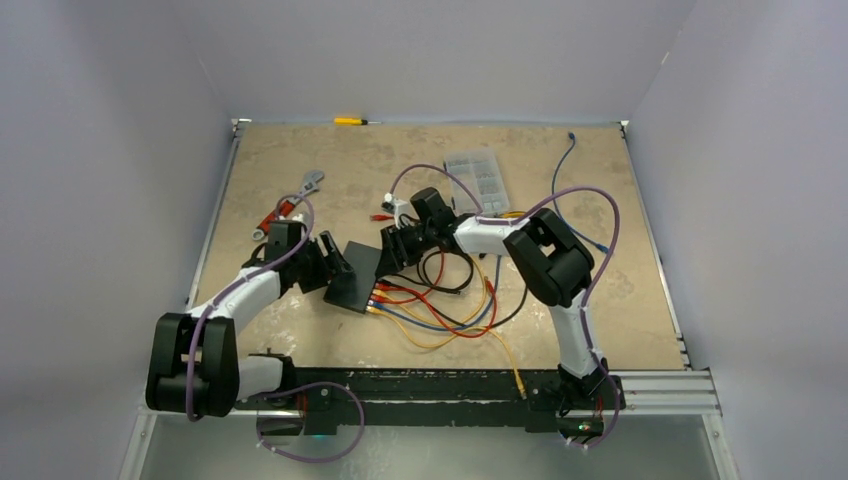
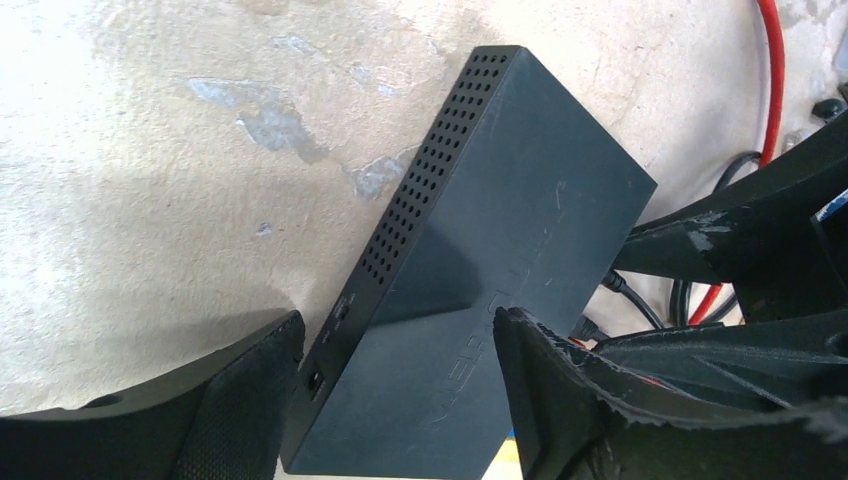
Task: Pull the plug from the switch port
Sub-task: Move the switch port to the center of the board.
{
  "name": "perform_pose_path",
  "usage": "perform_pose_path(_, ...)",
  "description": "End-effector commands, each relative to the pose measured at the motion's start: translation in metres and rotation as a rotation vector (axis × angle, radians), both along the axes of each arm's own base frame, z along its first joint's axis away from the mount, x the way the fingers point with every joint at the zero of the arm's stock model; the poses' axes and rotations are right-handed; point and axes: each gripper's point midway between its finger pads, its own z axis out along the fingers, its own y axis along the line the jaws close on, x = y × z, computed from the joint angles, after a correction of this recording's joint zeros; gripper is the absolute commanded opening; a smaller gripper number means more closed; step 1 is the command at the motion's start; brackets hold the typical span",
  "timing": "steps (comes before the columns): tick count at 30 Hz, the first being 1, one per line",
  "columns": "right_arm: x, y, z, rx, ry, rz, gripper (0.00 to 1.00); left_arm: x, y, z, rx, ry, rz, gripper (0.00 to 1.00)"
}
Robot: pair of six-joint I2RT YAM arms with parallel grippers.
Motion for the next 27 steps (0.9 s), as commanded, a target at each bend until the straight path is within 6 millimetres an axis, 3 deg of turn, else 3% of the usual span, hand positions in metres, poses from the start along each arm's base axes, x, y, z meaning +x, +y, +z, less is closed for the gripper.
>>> perform_pose_path(1,0.006,0.019,0.010,0.056,-0.011,0.023,0.57,0.013,0.009,0.016,0.054,-0.031,0.028,0.73)
perform_pose_path(10,-0.003,0.040,0.025,0.121,-0.046,0.113,0.60,0.019,0.013,0.014,0.082,-0.025,0.027,0.80)
perform_pose_path(12,-0.008,0.036,0.026,0.116,-0.036,0.111,0.61,0.019,0.013,0.014,0.085,-0.022,0.026,0.80)
perform_pose_path(18,0.003,0.010,0.034,0.133,-0.025,0.034,0.67,0.022,0.009,0.014,0.071,-0.030,0.010,0.81)
perform_pose_path(22,0.007,-0.011,0.025,0.138,0.027,0.019,0.64,0.024,0.004,0.012,0.044,-0.033,-0.011,0.80)
perform_pose_path(27,0.003,-0.018,0.009,0.132,0.083,0.023,0.59,0.023,0.001,0.003,0.032,-0.009,-0.027,0.75)
